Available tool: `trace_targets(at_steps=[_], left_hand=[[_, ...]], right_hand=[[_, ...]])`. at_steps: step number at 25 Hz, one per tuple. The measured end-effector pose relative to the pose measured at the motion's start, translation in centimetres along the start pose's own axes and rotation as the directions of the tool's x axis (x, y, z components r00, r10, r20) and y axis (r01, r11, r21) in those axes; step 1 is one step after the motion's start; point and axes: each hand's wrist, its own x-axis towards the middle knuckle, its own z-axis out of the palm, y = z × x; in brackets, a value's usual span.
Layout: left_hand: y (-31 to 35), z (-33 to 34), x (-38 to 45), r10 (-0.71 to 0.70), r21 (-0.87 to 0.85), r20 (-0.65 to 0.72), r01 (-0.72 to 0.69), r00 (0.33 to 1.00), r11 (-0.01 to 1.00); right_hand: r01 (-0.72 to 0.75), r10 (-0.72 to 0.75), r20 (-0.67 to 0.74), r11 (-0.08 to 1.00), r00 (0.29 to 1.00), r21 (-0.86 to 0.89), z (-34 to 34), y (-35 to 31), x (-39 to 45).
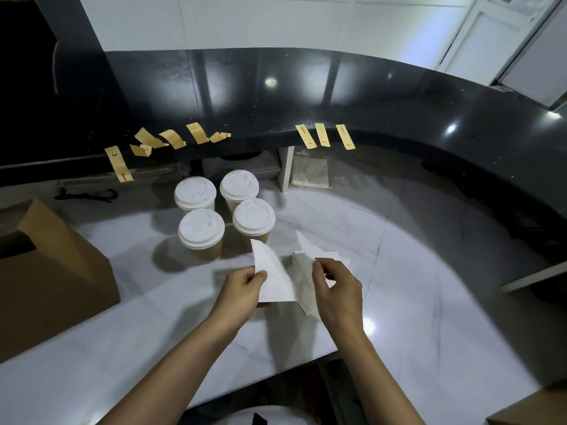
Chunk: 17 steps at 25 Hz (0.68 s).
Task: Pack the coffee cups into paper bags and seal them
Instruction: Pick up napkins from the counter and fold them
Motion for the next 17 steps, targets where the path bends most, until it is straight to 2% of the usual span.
trace_targets(at_steps=[3, 8, 10, 14, 17], left_hand=[[0.4, 0.1, -0.5, -0.023, -0.09, 0.019, 0.025, 1.0, 0.996], [1.0, -0.9, -1.2, -0.019, -0.194, 0.073, 0.032, 0.997, 0.98], [1.0, -1.3, -1.4, 0.018, -0.173, 0.081, -0.004, 0.997, 0.985], [0.9, -2.5, -1.8, 0.091, -0.115, -0.003, -0.091, 0.996, 0.989], [1.3, -4.2, -2.2, 0.116, -0.138, -0.058, -0.123, 0.992, 0.983]], right_hand=[[0.211, -0.211, 0.096, 0.977, 0.973, 0.01, 0.7, -2.0, -1.0], [0.47, -0.437, 0.28, 0.881, 0.855, -0.061, 1.8, -3.7, -2.4], [0.502, -0.458, 0.314, 0.862, 0.831, -0.071, 2.0, -4.2, -2.7], [0.507, -0.475, 0.302, 0.861, 0.826, -0.034, 2.0, -4.9, -3.1], [0.583, -0.478, 0.47, 0.807, 0.742, -0.098, 2.2, -5.2, -2.9]])
